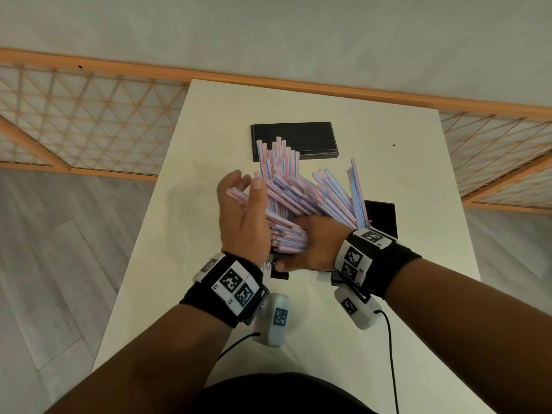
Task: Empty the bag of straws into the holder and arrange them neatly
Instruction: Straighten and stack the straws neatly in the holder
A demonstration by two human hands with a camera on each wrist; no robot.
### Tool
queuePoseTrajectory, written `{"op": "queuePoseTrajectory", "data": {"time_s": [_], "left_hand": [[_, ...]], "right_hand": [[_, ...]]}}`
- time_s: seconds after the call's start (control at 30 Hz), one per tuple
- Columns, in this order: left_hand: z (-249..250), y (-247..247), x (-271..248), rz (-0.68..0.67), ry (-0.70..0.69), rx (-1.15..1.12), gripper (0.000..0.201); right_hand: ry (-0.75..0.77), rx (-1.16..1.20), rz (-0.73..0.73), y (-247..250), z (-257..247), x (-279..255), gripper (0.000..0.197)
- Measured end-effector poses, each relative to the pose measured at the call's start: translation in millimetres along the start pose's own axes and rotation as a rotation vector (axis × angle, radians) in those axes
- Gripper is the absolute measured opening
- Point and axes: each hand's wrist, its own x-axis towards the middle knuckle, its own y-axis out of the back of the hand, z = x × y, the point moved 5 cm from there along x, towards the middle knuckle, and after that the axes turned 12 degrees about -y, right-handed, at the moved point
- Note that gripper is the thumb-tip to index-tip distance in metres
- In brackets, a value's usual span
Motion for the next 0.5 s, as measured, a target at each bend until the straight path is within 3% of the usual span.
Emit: {"op": "queuePoseTrajectory", "data": {"time_s": [0.1, 0.27, 0.4, 0.5], "left_hand": [[9.4, 2.7, 9.3, 0.021, -0.028, 0.03, 0.066], [8.8, 8.1, 16.5, 0.04, -0.011, -0.014, 0.065], [5.8, 7.9, 15.4, 0.034, 0.013, -0.023, 0.05], [3.6, 4.3, 11.9, -0.014, -0.039, 0.066, 0.042]], "right_hand": [[-0.006, -0.053, -0.013, -0.6, -1.1, -0.3, 0.056], [0.048, -0.067, 0.068, 3.7, -5.8, -12.1, 0.082], [0.004, -0.095, 0.056, 8.7, -10.4, -20.4, 0.07], [-0.003, -0.073, 0.113, 9.1, -12.5, -20.4, 0.071]]}}
